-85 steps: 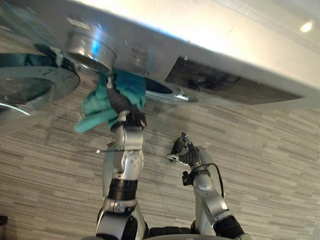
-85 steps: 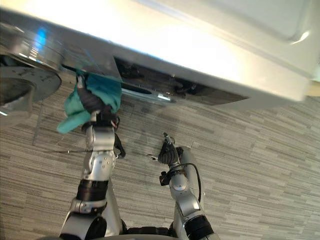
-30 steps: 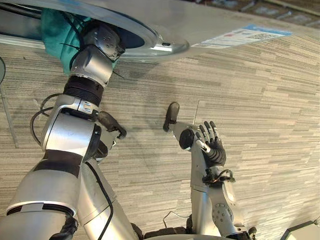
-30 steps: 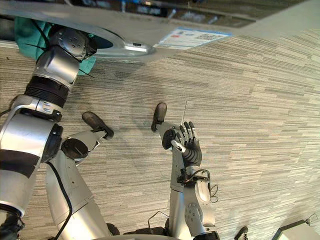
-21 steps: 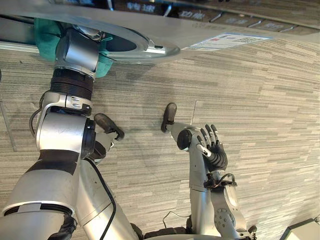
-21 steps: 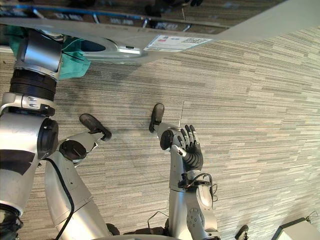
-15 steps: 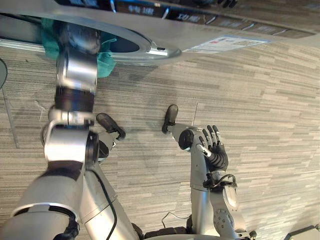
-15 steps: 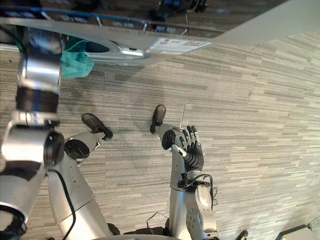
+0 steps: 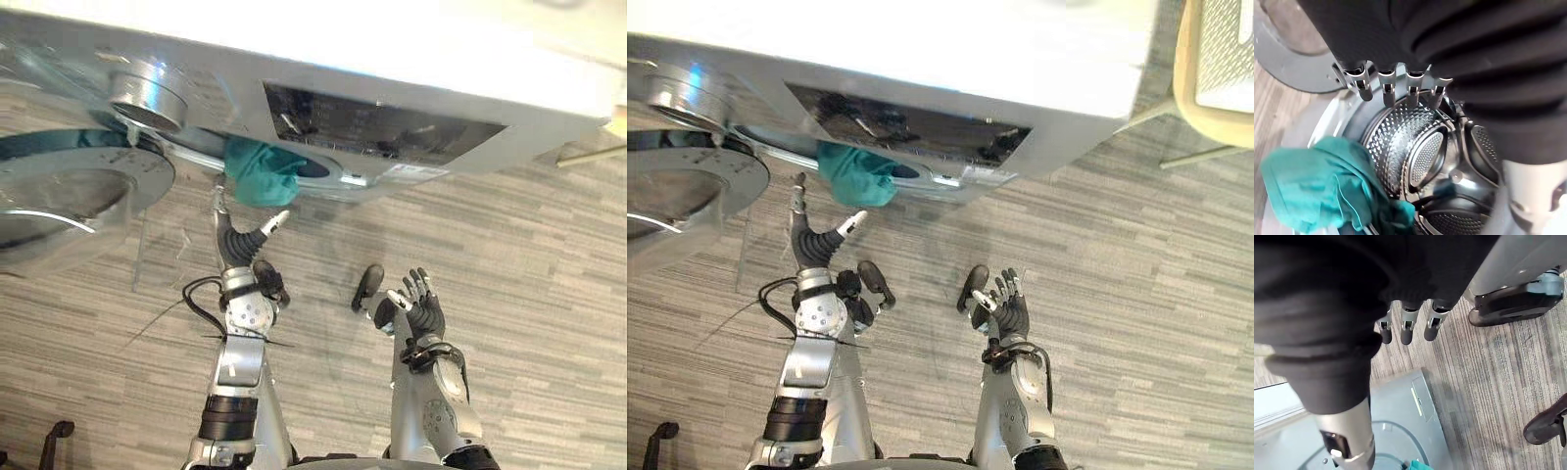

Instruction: Pick up the laundry basket with both hands and put the clothes into the washing machine.

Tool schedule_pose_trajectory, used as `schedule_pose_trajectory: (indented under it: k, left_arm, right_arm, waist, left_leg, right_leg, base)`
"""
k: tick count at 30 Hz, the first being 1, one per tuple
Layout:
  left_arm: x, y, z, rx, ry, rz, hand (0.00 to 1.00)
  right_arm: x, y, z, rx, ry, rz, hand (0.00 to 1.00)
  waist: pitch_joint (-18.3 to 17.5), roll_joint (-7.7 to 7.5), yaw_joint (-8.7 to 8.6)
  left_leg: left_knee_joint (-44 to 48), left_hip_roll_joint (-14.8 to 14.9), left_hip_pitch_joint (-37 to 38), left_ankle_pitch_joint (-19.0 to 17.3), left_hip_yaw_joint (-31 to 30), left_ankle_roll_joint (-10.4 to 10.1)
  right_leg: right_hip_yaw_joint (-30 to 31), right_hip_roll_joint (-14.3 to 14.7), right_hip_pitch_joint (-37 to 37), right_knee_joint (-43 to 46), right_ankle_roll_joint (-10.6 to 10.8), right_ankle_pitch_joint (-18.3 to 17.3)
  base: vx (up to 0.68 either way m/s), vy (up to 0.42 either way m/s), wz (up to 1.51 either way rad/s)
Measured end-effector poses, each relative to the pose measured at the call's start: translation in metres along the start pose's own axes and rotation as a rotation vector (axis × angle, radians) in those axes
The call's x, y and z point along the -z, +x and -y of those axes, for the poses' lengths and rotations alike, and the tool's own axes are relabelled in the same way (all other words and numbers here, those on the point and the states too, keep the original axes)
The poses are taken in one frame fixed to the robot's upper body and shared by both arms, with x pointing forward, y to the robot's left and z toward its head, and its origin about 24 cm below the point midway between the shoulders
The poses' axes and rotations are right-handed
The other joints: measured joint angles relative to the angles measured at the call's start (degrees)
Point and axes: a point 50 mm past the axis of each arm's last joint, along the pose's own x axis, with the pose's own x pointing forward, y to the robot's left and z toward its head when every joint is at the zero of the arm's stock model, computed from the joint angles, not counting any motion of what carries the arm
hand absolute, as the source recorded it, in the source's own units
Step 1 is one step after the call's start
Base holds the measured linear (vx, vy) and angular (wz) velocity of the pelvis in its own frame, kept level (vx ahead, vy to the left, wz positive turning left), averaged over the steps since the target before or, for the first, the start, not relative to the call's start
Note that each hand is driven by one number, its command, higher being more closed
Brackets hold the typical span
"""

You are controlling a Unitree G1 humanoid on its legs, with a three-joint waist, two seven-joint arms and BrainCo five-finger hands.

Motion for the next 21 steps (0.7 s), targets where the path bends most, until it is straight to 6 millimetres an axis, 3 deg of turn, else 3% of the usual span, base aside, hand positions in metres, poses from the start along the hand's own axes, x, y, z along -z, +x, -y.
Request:
schedule_pose_trajectory:
  k: [2, 6, 8, 10, 13, 16, 21]
  left_arm:
    - [0.011, -0.007, 0.006, 0.071, -0.029, -0.051, 0.0]
    - [0.054, -0.021, 0.022, 0.205, -0.003, -0.251, 0.0]
    - [0.066, -0.019, 0.027, 0.216, 0.01, -0.311, 0.0]
    - [0.073, -0.007, 0.029, 0.182, -0.016, -0.36, 0.0]
    - [0.077, 0.029, 0.032, 0.083, -0.076, -0.434, 0.0]
    - [0.074, 0.068, 0.016, -0.065, -0.193, -0.491, 0.0]
    - [0.045, 0.119, -0.008, -0.15, -0.303, -0.431, 0.0]
  right_arm:
    - [0.0, 0.001, 0.0, -0.003, -0.008, -0.002, 0.0]
    - [-0.007, 0.012, -0.011, -0.032, -0.003, 0.02, 0.0]
    - [-0.007, 0.017, -0.019, -0.052, 0.001, 0.016, 0.0]
    - [-0.006, 0.02, -0.029, -0.082, 0.012, 0.013, 0.0]
    - [0.002, 0.02, -0.037, -0.104, 0.028, -0.026, 0.0]
    - [0.007, 0.021, -0.046, -0.132, 0.045, -0.052, 0.0]
    - [-0.006, 0.022, -0.052, -0.166, 0.099, 0.0, 0.0]
  waist:
    - [0.0, 0.01, 0.03]
    - [0.0, -0.02, 0.08]
    - [0.0, -0.12, 0.34]
    - [0.4, -0.63, 0.31]
    - [1.4, -1.39, -0.06]
    - [3.7, -3.93, -1.62]
    - [6.4, -6.05, -3.39]
  left_leg:
    - [-1.8, -0.6, 1.3, 1.0, -0.1, 0.3]
    - [-3.7, -1.8, 1.1, 2.5, -0.7, 1.3]
    - [-3.8, -2.0, 0.4, 2.6, -1.3, 1.1]
    - [-3.8, -2.0, -1.1, 2.8, -1.7, 0.9]
    - [-3.8, -2.1, -4.9, 3.5, -2.6, 1.1]
    - [-3.5, -1.8, -8.0, 4.2, -3.2, 1.0]
    - [-2.4, -1.4, -13.2, 4.7, -3.9, 1.5]
  right_leg:
    - [-0.9, -0.1, 1.8, -1.5, 0.1, 0.2]
    - [-2.2, -0.8, 2.3, -2.4, -0.3, 0.7]
    - [-2.7, -0.9, 1.9, -2.0, -0.3, 0.7]
    - [-2.8, -0.9, 0.5, -1.7, -0.3, 0.6]
    - [-3.3, -0.8, -2.8, -1.2, -0.3, 0.6]
    - [-3.6, -0.7, -5.6, -0.5, -0.5, 0.7]
    - [-4.2, -0.7, -9.9, 0.1, -1.1, 1.1]
  base:
    - [0.03, -0.06, 0.17]
    - [0.04, -0.045, 0.17]
    - [0.03, -0.048, 0.16]
    - [0.0, -0.056, 0.07]
    - [-0.02, -0.043, 0.04]
    - [-0.03, -0.041, 0.01]
    - [0.0, 0.001, -0.01]
